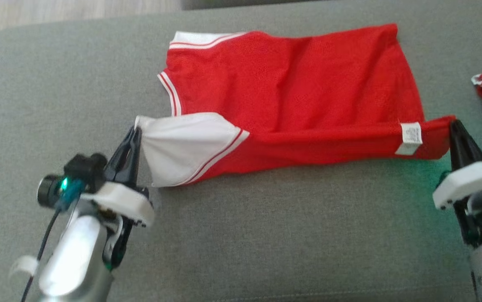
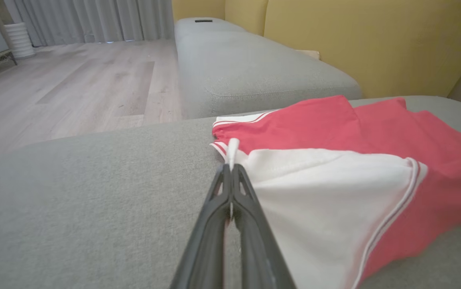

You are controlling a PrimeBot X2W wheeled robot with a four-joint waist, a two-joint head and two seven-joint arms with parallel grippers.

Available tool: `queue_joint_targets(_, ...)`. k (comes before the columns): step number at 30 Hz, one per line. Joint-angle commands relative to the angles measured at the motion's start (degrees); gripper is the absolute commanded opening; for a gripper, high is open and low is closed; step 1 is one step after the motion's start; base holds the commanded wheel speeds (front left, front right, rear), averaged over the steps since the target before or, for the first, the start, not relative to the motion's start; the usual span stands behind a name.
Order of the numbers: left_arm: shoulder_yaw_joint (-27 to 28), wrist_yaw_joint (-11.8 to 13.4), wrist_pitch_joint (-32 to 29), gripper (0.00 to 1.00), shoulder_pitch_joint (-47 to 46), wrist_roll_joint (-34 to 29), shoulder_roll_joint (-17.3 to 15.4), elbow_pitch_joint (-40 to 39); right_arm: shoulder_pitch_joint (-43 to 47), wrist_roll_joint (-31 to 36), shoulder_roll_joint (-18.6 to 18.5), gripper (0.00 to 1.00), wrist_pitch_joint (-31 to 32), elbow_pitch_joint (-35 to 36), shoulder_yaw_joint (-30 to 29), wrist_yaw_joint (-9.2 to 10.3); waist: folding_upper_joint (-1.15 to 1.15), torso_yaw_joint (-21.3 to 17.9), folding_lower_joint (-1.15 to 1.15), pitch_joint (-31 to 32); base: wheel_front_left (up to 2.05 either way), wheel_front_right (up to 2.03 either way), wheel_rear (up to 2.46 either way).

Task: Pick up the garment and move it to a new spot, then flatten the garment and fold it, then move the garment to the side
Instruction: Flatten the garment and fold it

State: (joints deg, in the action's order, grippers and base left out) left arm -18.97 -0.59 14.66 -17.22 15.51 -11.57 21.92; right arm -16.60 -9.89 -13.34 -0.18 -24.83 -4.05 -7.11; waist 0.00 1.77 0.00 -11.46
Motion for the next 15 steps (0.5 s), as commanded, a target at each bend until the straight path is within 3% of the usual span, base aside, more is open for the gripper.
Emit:
queue_joint_targets(1,1.58,-0.29,0.34,0.0,-3.52,-0.97,-0.85,0.21,-2.51,0.92,-1.38,0.0,-0.64,0.38,1.42,-0.37,0.0,-0.1,0.0,-1.5,0.0,0.0,0.0)
queue_joint_targets(8,0.92,-1.55,0.34,0.0,-9.74,-3.14,-0.63,6.42,-8.8,1.6,-2.2,0.0,-2.57,-5.61,4.09,-0.37,0.0,-0.42,0.0,-4.15,0.0,0.0,0.0)
queue_joint_targets(9,0.97,-1.67,0.34,0.0,-10.24,-3.25,-0.51,7.04,-9.41,1.4,-2.25,0.07,-2.82,-6.32,4.8,-0.37,0.0,-0.42,0.0,-4.38,0.0,0.0,0.0)
queue_joint_targets(10,1.08,-1.69,0.34,0.0,-10.66,-3.44,-0.4,7.27,-9.98,1.16,-2.33,0.29,-3.15,-6.94,5.41,-0.37,0.0,-0.42,0.0,-4.55,0.0,0.0,0.0)
queue_joint_targets(11,1.18,-1.73,0.34,0.0,-10.93,-3.62,-0.29,7.42,-10.48,0.88,-2.4,0.34,-3.57,-7.52,5.86,-0.37,0.0,-0.41,0.0,-4.65,0.0,0.0,0.0)
queue_joint_targets(12,1.3,-1.81,0.34,0.08,-11.12,-3.78,-0.19,7.5,-10.91,0.6,-2.49,0.41,-3.99,-8.08,6.2,-0.37,0.0,-0.39,0.0,-4.7,0.0,0.0,0.0)
queue_joint_targets(14,1.55,-1.98,0.34,0.33,-11.31,-4.13,0.01,7.4,-11.6,0.37,-2.73,1.0,-5.2,-8.98,6.67,-0.37,0.0,-0.3,0.0,-4.62,0.0,0.0,0.0)
queue_joint_targets(15,1.72,-2.03,0.34,0.71,-11.33,-4.29,0.08,7.36,-11.92,0.35,-2.76,1.0,-6.06,-9.27,6.62,-0.37,0.0,-0.28,0.0,-4.51,0.0,0.0,0.0)
